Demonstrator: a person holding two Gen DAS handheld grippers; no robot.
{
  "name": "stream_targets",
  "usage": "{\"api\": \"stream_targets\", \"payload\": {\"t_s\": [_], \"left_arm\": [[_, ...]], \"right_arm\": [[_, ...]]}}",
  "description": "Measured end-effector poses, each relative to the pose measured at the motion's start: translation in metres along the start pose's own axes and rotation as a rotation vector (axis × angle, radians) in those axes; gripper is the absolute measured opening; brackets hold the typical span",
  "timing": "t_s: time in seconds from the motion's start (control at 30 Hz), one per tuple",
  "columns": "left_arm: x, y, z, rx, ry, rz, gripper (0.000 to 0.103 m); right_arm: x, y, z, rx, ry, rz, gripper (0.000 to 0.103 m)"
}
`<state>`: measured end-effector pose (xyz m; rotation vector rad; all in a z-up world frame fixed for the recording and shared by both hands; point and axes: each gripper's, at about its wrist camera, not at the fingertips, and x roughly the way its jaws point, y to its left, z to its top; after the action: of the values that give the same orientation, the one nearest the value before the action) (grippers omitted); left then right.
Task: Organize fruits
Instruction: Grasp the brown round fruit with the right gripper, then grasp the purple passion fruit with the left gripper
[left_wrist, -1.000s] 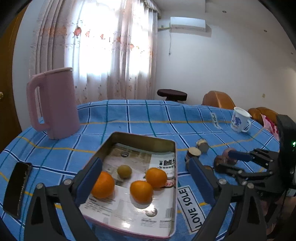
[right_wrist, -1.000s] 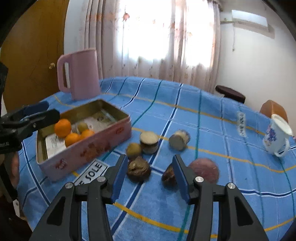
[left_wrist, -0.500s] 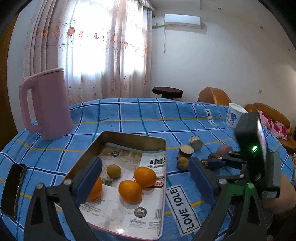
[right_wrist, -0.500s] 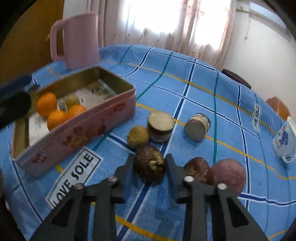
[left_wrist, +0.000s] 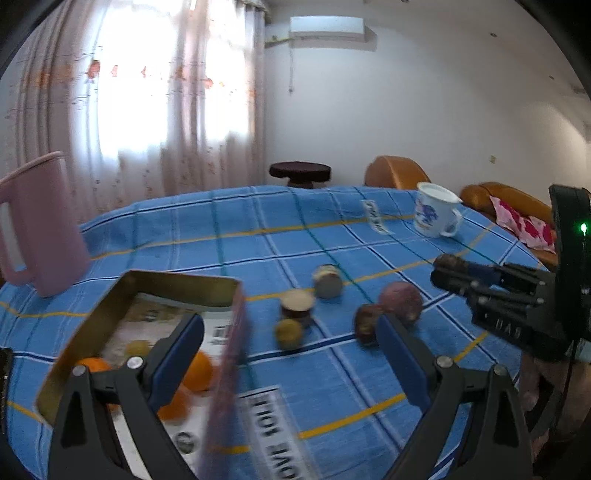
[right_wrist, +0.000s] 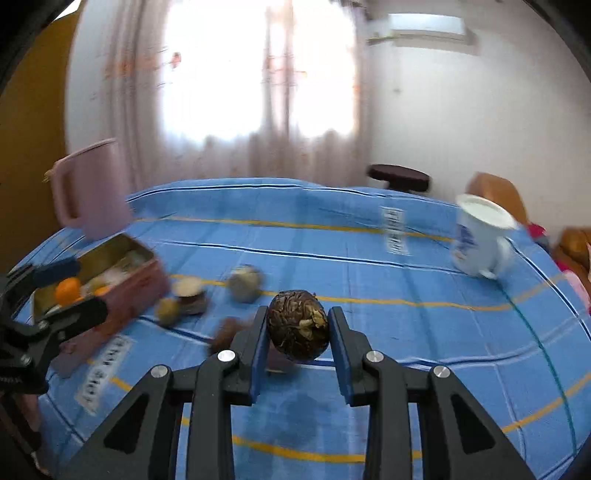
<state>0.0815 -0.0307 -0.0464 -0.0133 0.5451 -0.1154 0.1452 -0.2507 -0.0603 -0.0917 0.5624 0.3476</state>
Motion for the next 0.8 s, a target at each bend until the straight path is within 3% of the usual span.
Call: {"api": "stream_targets", "payload": {"t_s": [0.33,0.5,0.6,0.67,0.8], "left_arm": [[0.048,-0.071,0.018,0.106,0.083,-0.114,0.096],[0.076,-0.093,0.021,0.173,0.155,-0.125,0.092],[0.09,-0.1,0.02,0.2,0.194,-0.117,0.085],[0.097,-0.1,0.019,0.198,0.224,-0.121,0.067],[0.1,-0.107,0.017,0.229,0.241,-0.128,0.054]], "right_arm": [[0.0,-0.036,-0.006,0.077,0.01,-0.035,0.033],[-0.004,-0.051,-0.009,0.12,-0.002,-0.035,0.033],[-0.004,-0.056,-0.01,0.143,-0.001,-0.023,0.033],[-0.004,-0.054,-0.01,0.135,-0.002,-0.023,0.033],[-0.004,-0.052,-0.01,0.127,-0.004,-0.022,0.033]]}}
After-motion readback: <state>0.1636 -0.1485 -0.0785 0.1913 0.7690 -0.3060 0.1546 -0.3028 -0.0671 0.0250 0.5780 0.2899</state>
